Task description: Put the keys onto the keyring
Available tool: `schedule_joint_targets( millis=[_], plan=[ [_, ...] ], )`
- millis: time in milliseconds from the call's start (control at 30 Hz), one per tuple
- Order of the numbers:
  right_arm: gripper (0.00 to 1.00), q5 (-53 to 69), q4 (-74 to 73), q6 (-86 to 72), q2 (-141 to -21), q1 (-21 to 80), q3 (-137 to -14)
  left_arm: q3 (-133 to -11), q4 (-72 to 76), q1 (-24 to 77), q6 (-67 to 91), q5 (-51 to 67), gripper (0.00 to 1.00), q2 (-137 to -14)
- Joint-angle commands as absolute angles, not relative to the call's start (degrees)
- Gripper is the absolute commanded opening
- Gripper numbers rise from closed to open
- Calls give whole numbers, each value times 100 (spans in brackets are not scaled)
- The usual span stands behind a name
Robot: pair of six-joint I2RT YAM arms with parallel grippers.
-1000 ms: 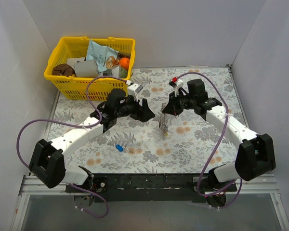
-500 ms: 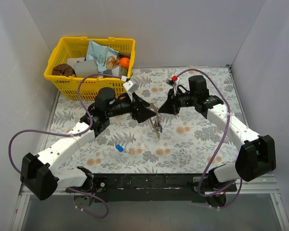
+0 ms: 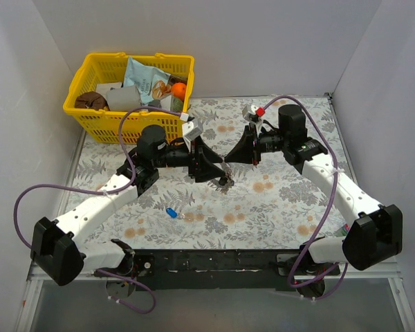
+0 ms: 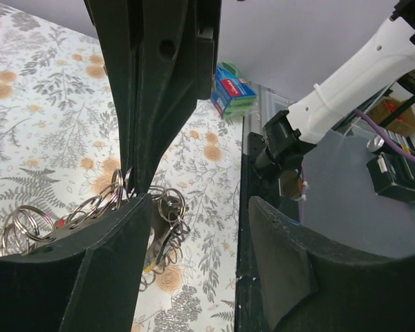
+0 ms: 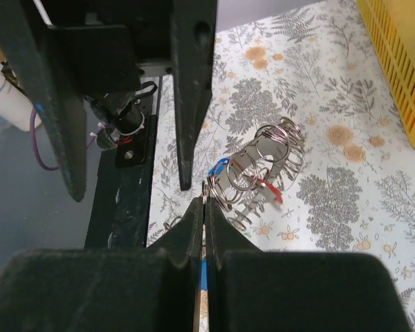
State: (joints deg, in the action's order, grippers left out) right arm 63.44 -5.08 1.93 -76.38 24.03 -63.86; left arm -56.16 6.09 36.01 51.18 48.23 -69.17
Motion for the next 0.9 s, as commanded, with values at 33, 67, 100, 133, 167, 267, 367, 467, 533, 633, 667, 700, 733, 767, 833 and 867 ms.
schedule_joint_targets(
  millis=[33, 67, 100, 133, 167, 267, 367, 467, 533, 633, 667, 700, 733, 767, 833, 867],
  plan=[
    [1, 6934, 193, 44, -7374, 2391, -6346, -5696, 887, 3498, 5246, 5571, 57, -6944],
    [1, 6969, 246, 44, -7365, 2391, -6337, -5687, 1062, 3463, 5317, 5642, 57, -6935],
    [1, 6996, 281, 44, -7348, 2382, -6302, -5643, 1159, 3385, 5396, 5808, 56, -6917],
    [1, 7022, 307, 44, -7339, 2391, -6293, -5616, 1247, 3349, 5544, 5870, 56, -6865],
    [1, 7031, 325, 44, -7321, 2391, -6284, -5590, 1431, 3314, 5624, 5932, 56, -6829],
    [1, 7084, 351, -79, -7286, 2391, -6249, -5511, 1756, 3164, 5870, 6222, 56, -6724],
    [1, 7154, 404, -88, -7269, 2391, -6223, -5388, 2248, 2980, 6273, 6617, 54, -6697],
    [1, 7216, 439, -97, -7269, 2391, -6214, -5379, 2574, 2857, 6599, 6987, 51, -6820],
    [1, 7268, 457, -105, -7269, 2391, -6205, -5422, 2636, 2839, 6697, 7188, 50, -6916],
    [1, 7304, 475, -132, -7269, 2391, -6196, -5528, 2689, 2830, 6811, 7461, 50, -7066],
    [1, 7295, 501, -141, -7269, 2391, -6196, -5589, 2637, 2830, 6812, 7505, 50, -7093],
    [1, 7304, 501, -149, -7269, 2391, -6196, -5625, 2558, 2839, 6742, 7488, 50, -7128],
    [1, 7295, 510, -149, -7260, 2399, -6196, -5651, 2471, 2839, 6672, 7462, 50, -7145],
    [1, 7286, 510, -158, -7260, 2399, -6196, -5686, 2270, 2839, 6601, 7410, 49, -7154],
    [1, 7295, 518, -150, -7260, 2399, -6179, -5748, 2180, 2839, 6513, 7269, 48, -7163],
    [1, 7286, 519, -158, -7260, 2399, -6170, -5739, 2171, 2839, 6513, 7216, 48, -7163]
  ],
)
